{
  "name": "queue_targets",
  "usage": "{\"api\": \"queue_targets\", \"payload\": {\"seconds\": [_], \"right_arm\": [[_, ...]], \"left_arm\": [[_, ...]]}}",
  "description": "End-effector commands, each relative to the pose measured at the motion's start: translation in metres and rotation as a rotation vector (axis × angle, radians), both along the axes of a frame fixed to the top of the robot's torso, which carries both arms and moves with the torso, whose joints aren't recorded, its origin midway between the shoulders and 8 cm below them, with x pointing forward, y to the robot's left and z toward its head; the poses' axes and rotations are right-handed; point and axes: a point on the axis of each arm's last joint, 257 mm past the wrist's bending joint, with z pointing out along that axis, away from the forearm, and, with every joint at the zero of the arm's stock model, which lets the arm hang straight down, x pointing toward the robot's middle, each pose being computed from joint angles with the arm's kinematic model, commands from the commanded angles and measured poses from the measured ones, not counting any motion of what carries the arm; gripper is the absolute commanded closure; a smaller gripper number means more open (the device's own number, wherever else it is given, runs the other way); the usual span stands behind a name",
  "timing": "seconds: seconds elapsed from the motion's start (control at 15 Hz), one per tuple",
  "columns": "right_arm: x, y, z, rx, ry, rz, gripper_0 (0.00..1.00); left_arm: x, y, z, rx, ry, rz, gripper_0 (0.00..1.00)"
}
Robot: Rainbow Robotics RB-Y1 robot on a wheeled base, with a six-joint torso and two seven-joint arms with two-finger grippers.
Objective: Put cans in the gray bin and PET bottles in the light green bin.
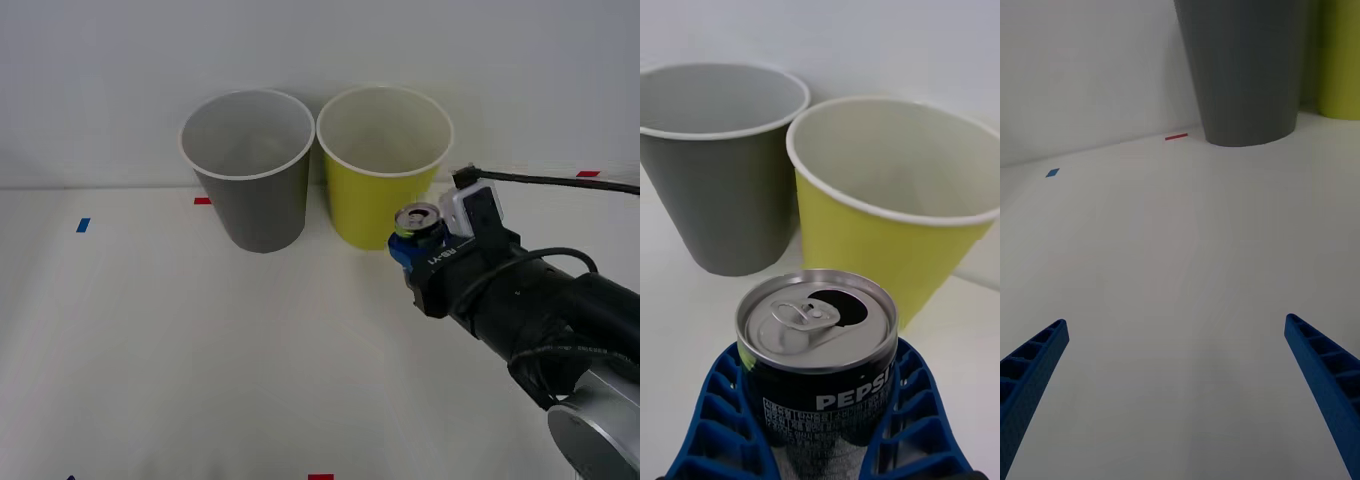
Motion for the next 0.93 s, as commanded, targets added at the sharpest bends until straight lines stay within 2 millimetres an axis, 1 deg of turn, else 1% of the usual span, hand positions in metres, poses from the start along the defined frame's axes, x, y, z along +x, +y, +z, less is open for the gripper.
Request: {"api": "queue_targets", "payload": {"seconds": [0.07, 0.2, 0.27, 0.33, 0.6, 0.73, 0.93], "right_arm": [[0.007, 0.019, 0.033, 0.021, -0.027, 0.06, 0.88], [0.017, 0.039, 0.047, 0.025, -0.052, 0.107, 0.9], [0.025, 0.053, 0.058, 0.044, -0.059, 0.14, 0.91], [0.029, 0.063, 0.064, 0.057, -0.057, 0.165, 0.92], [0.045, 0.103, 0.1, 0.105, -0.081, 0.248, 0.92], [0.059, 0.125, 0.118, 0.129, -0.096, 0.275, 0.96], [0.08, 0.149, 0.138, 0.21, -0.131, 0.29, 1.0]], "left_arm": [[0.0, 0.0, 0.0, 0.0, 0.0, 0.0, 0.0], [0.0, 0.0, 0.0, 0.0, 0.0, 0.0, 0.0], [0.0, 0.0, 0.0, 0.0, 0.0, 0.0, 0.0], [0.0, 0.0, 0.0, 0.0, 0.0, 0.0, 0.0], [0.0, 0.0, 0.0, 0.0, 0.0, 0.0, 0.0], [0.0, 0.0, 0.0, 0.0, 0.0, 0.0, 0.0], [0.0, 0.0, 0.0, 0.0, 0.0, 0.0, 0.0]]}}
